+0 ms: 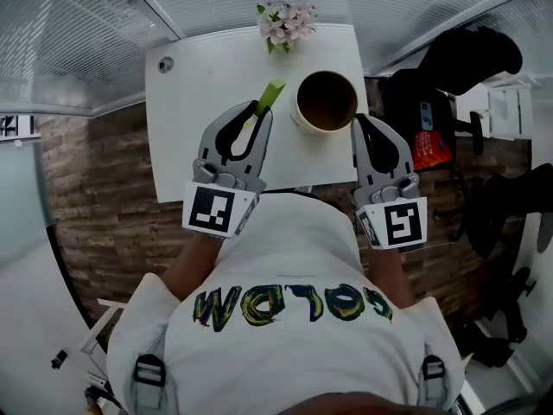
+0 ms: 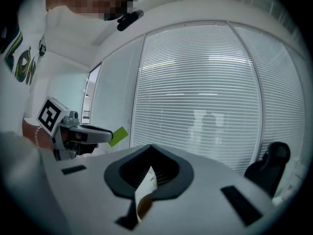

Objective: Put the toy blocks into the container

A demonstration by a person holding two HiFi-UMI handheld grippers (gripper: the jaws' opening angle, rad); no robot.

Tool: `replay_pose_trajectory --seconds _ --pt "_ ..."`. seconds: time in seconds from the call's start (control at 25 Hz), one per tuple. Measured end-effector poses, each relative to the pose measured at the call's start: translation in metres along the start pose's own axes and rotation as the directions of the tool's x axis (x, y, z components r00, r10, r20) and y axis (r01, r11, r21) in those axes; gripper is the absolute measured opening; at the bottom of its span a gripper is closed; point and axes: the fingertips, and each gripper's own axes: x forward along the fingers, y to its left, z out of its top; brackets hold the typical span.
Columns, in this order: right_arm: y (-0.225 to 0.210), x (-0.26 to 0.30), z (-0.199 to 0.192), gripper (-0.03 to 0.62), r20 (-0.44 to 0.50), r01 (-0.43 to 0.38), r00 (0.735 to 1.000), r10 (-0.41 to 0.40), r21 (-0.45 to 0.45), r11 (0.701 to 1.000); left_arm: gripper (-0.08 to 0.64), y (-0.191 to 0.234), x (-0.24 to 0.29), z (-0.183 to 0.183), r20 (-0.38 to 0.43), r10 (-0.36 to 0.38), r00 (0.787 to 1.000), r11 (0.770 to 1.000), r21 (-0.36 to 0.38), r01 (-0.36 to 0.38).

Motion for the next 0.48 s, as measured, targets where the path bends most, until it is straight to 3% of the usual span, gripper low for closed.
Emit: replay_pose_trajectory --seconds 0.48 --pt "-0.046 -0.049 -0.017 0.008 -0.039 0.153 0.988 -0.152 0.027 0.988 0.077 -0.068 0.044 -0.006 -0.027 -0.185 0.982 0.983 0.003 0.185"
